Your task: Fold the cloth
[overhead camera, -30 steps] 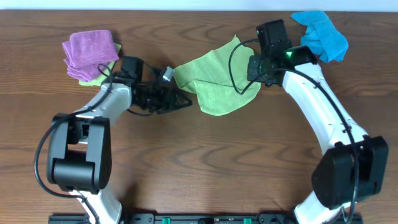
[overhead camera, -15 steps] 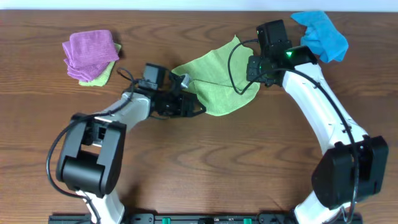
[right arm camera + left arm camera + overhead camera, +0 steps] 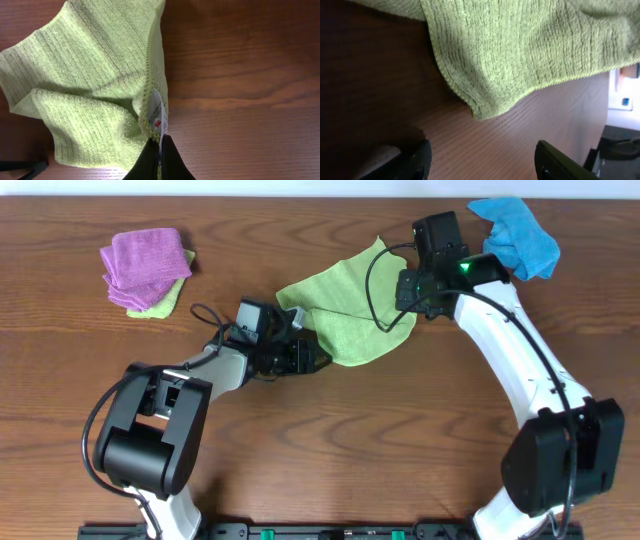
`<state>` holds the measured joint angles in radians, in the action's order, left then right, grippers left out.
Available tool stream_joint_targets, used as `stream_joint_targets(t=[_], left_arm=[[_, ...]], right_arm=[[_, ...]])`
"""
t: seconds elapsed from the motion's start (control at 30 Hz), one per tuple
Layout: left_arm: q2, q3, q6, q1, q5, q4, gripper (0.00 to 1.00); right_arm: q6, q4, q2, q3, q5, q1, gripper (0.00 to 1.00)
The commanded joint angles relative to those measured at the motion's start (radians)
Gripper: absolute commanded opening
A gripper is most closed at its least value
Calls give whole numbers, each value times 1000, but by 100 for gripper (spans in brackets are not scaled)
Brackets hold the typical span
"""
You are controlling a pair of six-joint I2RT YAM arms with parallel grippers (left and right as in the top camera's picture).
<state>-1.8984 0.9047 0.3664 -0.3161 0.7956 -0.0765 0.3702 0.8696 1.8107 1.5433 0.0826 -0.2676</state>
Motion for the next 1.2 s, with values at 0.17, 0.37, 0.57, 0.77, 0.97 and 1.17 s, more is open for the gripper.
stream_joint_targets(t=[0.17,0.37,0.57,0.77,0.97,1.17], left_arm=[[-29,-28,116,-15,-47,-82,68],[-143,-28,244,-64,-27,-240,66],[-169,-27,277,-71,-19,-330,61],[-178,-27,276,-72,-33,-330,54],[-228,-27,277,-74,-36,-337,57],[-237,-27,266,-78,-47,-360,40]], right_arm=[[3,-3,-27,-3,-9,0,1],[3,-2,-31,-3,-13,0,1],[3,-3,-38,-3,-12,0,1],[3,-3,-38,-3,-13,0,1],[3,-3,-38,-3,-26,-1,1],[3,-2,-38,-2,-31,-2,1]])
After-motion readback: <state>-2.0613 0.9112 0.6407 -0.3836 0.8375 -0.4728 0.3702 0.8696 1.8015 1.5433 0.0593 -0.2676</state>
